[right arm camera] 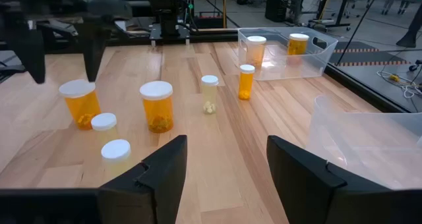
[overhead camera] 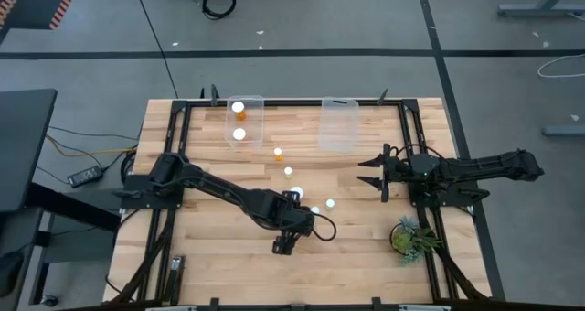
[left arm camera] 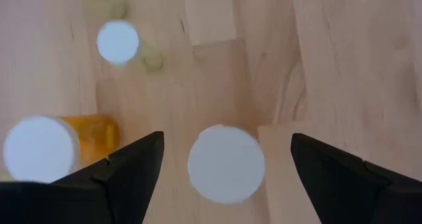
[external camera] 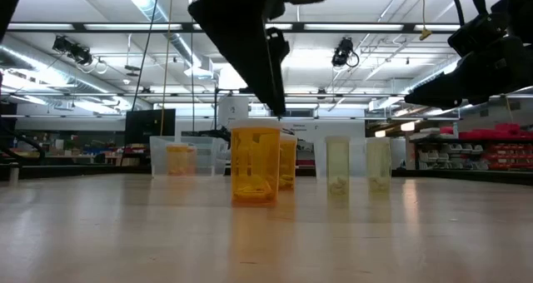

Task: Pick and place medicine bottles into bin by pill shape (circle, oval)
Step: Put the orange capsule bottle into the left transparent bin

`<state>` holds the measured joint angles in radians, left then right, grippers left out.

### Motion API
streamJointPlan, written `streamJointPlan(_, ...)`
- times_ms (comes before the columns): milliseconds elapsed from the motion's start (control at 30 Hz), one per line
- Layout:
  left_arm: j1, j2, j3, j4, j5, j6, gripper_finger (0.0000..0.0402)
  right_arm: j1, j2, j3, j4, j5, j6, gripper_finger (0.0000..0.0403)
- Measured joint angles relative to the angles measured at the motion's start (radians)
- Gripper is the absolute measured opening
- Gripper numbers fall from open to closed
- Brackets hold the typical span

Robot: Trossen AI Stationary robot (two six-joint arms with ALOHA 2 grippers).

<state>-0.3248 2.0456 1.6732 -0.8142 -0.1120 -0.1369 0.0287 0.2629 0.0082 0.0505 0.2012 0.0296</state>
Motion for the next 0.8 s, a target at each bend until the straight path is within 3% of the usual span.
streamJointPlan(467,0.0,0.053,0.001,-0.038,0.0,0.02,0.0339,0.0,0.005,0.0,-0.006,0.0,0.0,0.0216)
streamJointPlan(800,0.0,0.053,0.001,-0.049,0.0,0.02,0.028,0.0,0.005,0.0,-0.007,0.0,0.0,0.0216)
